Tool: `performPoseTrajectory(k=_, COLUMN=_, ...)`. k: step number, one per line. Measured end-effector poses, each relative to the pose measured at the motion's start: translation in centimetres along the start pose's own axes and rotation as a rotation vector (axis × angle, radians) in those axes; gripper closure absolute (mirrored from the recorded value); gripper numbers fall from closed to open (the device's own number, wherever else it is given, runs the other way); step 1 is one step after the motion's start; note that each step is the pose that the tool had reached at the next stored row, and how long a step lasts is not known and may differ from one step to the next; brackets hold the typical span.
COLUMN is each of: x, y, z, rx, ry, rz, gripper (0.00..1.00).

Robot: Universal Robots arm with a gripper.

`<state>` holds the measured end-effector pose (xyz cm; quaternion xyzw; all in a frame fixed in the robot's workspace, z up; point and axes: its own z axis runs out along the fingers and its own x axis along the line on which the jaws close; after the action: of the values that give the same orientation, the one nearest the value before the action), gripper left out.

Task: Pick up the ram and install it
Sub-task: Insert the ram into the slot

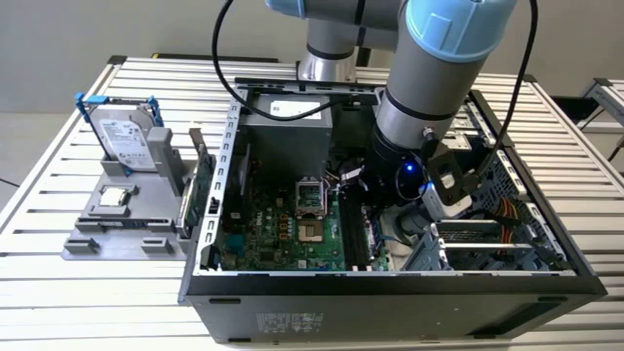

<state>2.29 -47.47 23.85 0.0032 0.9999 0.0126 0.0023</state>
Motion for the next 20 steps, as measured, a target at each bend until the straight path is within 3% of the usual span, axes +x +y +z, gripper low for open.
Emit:
performPoseTrajectory(k=11, x=0.03, y=-0.06, z=0.16, rx=-0.0002, ry=-0.0001, rz=-0.001, gripper=1.00)
performPoseTrajectory(k=20, x=0.05, y=-0.09, z=0.76, rx=0.0000, ry=0.0004, rz=-0.001, gripper=1.00)
